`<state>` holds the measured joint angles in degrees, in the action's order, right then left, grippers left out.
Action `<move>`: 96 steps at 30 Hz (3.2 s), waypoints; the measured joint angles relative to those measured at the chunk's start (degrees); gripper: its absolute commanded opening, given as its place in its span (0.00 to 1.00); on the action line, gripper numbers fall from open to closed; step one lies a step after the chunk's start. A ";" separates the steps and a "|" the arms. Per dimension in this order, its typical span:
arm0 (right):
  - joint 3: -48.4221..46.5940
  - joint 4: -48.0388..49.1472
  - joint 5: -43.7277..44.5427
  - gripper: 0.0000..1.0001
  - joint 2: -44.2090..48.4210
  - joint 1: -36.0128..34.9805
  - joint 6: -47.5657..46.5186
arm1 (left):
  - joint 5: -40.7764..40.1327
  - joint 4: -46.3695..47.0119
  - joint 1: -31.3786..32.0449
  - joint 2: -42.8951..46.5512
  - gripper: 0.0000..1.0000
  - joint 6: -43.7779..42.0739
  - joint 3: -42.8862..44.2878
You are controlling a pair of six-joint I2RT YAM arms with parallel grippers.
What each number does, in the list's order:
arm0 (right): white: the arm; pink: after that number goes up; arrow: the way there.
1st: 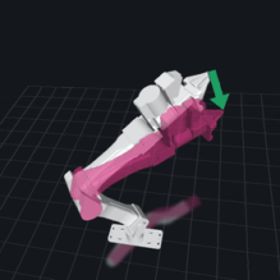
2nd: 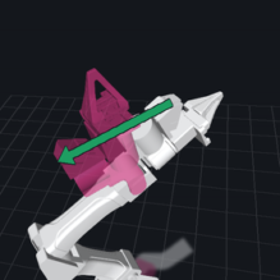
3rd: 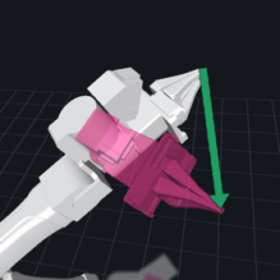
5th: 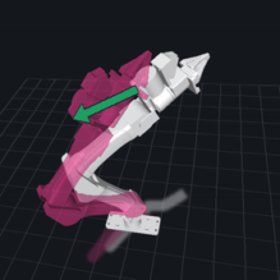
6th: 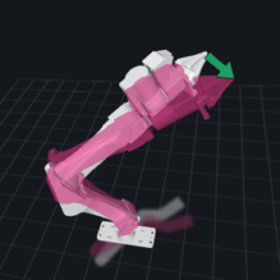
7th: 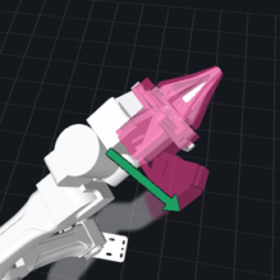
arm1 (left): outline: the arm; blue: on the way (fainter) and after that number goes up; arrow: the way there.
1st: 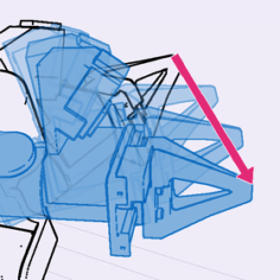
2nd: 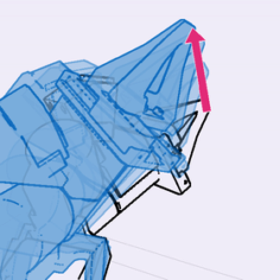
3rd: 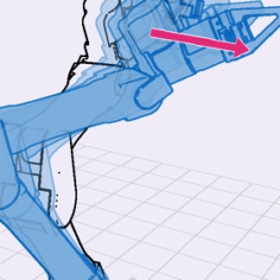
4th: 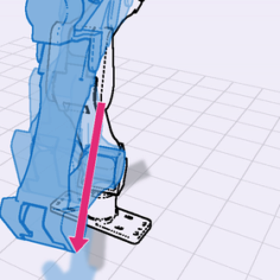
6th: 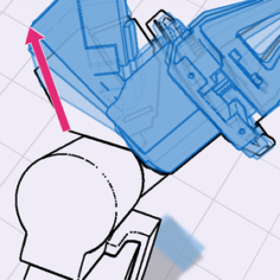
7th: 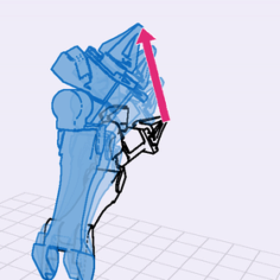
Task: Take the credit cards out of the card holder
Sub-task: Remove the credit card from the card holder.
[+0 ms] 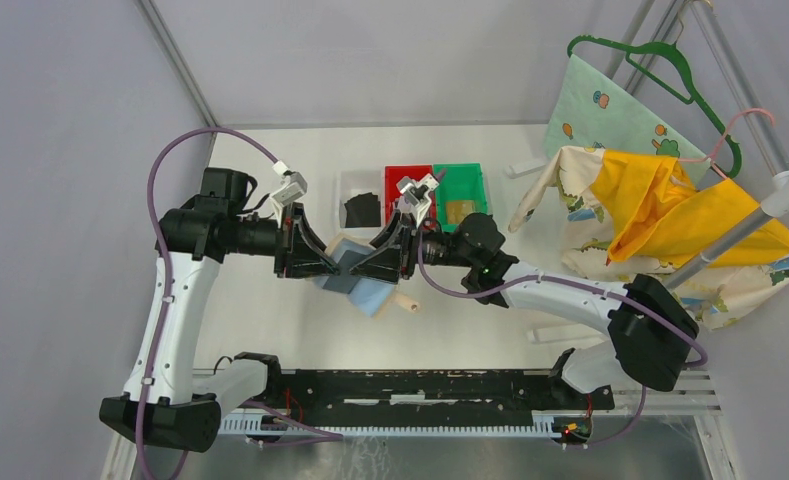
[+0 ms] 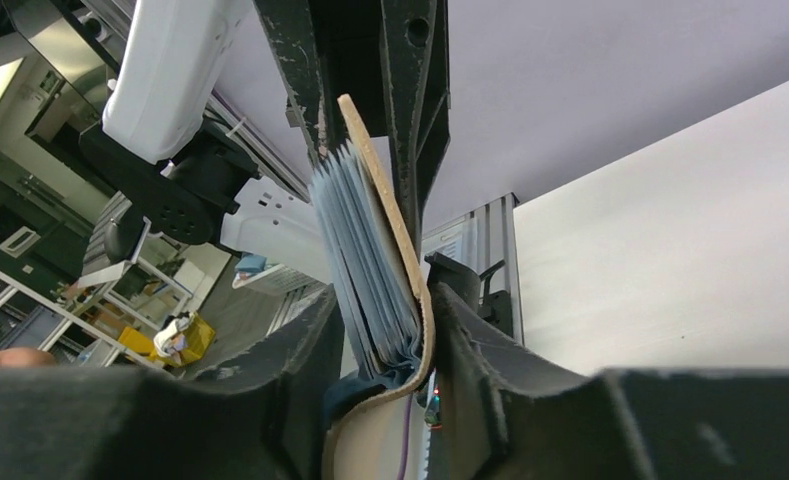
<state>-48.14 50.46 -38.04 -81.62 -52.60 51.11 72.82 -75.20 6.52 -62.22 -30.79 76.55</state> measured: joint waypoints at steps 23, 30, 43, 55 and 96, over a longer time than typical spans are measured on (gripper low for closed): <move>4.22 9.53 -4.52 0.00 1.55 -0.28 1.62 | 6.45 -7.06 0.26 -1.84 0.37 -0.55 1.53; 5.18 11.89 -4.83 0.00 1.68 -0.28 2.12 | 7.85 -8.68 0.35 -1.81 0.25 -1.05 1.53; 5.31 13.90 -4.96 0.12 1.66 -0.61 2.71 | 9.25 -8.92 0.37 -1.79 0.14 -1.84 1.46; 5.18 11.32 -3.26 0.53 -0.11 -0.50 3.17 | -8.46 10.34 0.61 6.97 0.02 13.99 -3.82; 9.07 4.63 2.10 0.08 -0.66 1.57 4.61 | -12.28 9.90 -0.02 3.89 0.02 11.63 -1.01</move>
<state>-39.07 55.09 -35.94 -82.28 -51.03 55.72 60.53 -65.30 6.50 -58.33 -19.16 75.55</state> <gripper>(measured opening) 0.111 0.239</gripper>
